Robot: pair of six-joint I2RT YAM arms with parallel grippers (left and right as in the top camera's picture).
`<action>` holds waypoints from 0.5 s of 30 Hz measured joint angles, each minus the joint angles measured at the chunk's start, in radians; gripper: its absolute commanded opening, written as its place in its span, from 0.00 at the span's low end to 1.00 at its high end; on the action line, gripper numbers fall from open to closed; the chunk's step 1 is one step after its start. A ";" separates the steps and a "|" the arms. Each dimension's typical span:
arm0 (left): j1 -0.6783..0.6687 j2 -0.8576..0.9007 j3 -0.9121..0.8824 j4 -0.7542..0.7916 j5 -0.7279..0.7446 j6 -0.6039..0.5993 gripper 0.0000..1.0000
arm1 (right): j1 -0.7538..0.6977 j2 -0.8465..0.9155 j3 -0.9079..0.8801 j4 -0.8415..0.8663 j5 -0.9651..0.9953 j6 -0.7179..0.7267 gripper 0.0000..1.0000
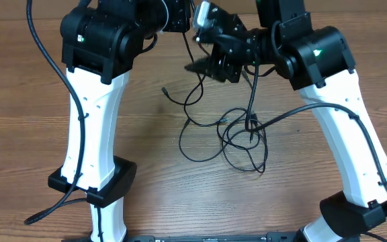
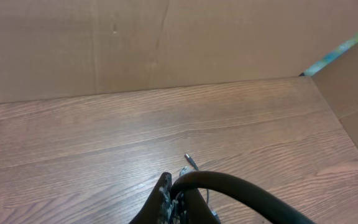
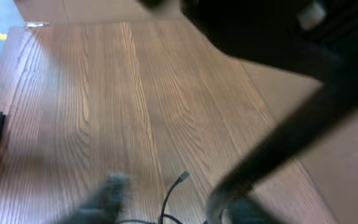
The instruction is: Untangle cables
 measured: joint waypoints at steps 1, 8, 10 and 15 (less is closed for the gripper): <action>0.000 0.000 0.000 0.000 0.000 0.000 0.04 | 0.002 0.000 0.000 0.002 -0.002 0.000 0.04; 0.000 0.000 0.000 -0.005 0.000 0.000 0.04 | -0.005 0.000 0.000 0.002 -0.005 0.005 0.04; 0.000 0.000 0.000 -0.005 0.000 0.000 0.04 | -0.011 0.000 0.000 0.002 -0.004 0.009 0.04; 0.011 0.000 0.000 -0.017 0.000 -0.003 0.98 | -0.030 0.000 0.000 0.002 -0.004 0.018 0.04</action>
